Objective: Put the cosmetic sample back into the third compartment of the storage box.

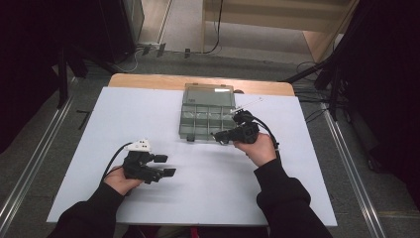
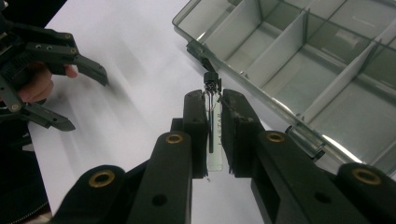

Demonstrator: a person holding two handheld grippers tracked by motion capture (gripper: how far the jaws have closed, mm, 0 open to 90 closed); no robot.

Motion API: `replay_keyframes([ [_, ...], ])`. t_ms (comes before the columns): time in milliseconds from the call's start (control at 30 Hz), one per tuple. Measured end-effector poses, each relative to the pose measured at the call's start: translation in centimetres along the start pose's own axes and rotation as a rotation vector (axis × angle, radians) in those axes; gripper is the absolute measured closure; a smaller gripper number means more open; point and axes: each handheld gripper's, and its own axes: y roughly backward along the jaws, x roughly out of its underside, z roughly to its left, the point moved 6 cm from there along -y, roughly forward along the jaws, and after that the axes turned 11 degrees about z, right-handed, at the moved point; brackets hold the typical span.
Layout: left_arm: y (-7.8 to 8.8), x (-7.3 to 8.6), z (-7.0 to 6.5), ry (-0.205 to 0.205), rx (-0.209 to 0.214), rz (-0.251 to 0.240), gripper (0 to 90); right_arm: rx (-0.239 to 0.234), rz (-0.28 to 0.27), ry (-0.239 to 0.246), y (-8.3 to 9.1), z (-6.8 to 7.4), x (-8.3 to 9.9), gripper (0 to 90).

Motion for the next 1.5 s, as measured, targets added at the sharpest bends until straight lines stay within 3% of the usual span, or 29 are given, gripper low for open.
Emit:
replay_keyframes([
  [733,-0.1,0.0,0.1,0.001,-0.010,-0.003,31.4,0.026,-0.023,-0.048,1.3,-1.8,-3.3,82.4],
  [1133,-0.1,0.1,0.2,0.002,-0.010,0.003,31.3,0.066,0.000,-0.097,0.8,-3.4,-4.8,82.4],
  [1500,-0.1,0.0,-0.1,-0.004,0.000,0.001,31.3,0.068,-0.002,-0.165,0.0,-5.1,-6.2,82.3],
])
